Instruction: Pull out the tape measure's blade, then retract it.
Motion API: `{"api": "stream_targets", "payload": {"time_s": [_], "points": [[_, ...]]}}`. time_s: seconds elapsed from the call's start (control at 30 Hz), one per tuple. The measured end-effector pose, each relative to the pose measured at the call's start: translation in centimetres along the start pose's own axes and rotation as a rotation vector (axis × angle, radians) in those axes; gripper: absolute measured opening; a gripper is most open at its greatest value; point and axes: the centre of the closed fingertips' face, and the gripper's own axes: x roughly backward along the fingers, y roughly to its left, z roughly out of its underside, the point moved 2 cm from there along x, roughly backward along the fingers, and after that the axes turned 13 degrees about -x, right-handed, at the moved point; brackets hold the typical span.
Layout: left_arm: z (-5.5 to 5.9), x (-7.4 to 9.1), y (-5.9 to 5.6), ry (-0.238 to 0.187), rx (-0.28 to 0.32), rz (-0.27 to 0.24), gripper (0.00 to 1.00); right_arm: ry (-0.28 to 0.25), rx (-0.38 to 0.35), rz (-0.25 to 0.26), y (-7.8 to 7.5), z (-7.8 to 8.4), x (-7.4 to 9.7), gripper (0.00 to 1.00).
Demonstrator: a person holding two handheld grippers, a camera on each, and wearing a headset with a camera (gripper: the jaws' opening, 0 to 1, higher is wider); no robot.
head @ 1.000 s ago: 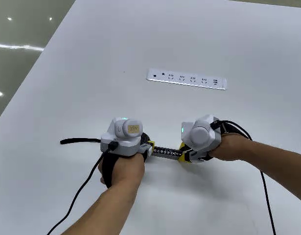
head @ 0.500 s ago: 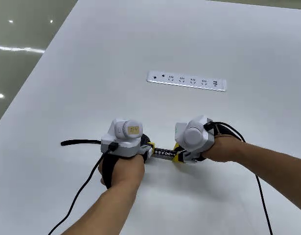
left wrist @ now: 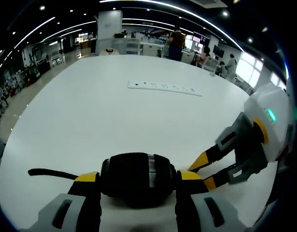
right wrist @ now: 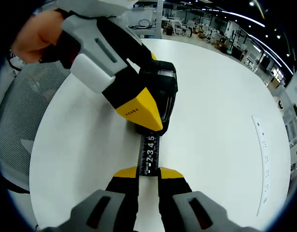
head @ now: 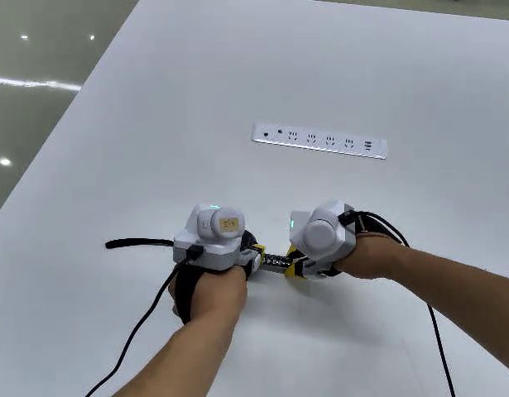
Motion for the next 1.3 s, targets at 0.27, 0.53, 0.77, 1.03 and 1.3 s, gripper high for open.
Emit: {"api": "stream_targets", "payload": {"time_s": [0.27,0.53,0.77,1.03,1.3], "points": [[0.0,0.1,0.0,-0.005,-0.002,0.0,0.59,-0.014,0.005,0.001,0.1,-0.6,-0.5,0.14],[0.0,0.1,0.0,-0.012,-0.004,-0.002,0.59,-0.031,0.005,0.005,0.1,-1.0,-0.8,0.14],[0.0,0.0,0.0,-0.016,-0.006,-0.001,0.58,-0.045,0.004,0.008,0.0,-1.4,-1.0,0.14],[-0.1,0.0,0.1,-0.023,0.0,-0.002,0.58,-0.055,0.009,0.008,0.1,-1.9,-1.0,0.14],[-0.1,0.0,0.0,-0.031,0.001,-0.003,0.58,-0.062,-0.01,0.002,0.1,-2.2,-1.2,0.14]]}}
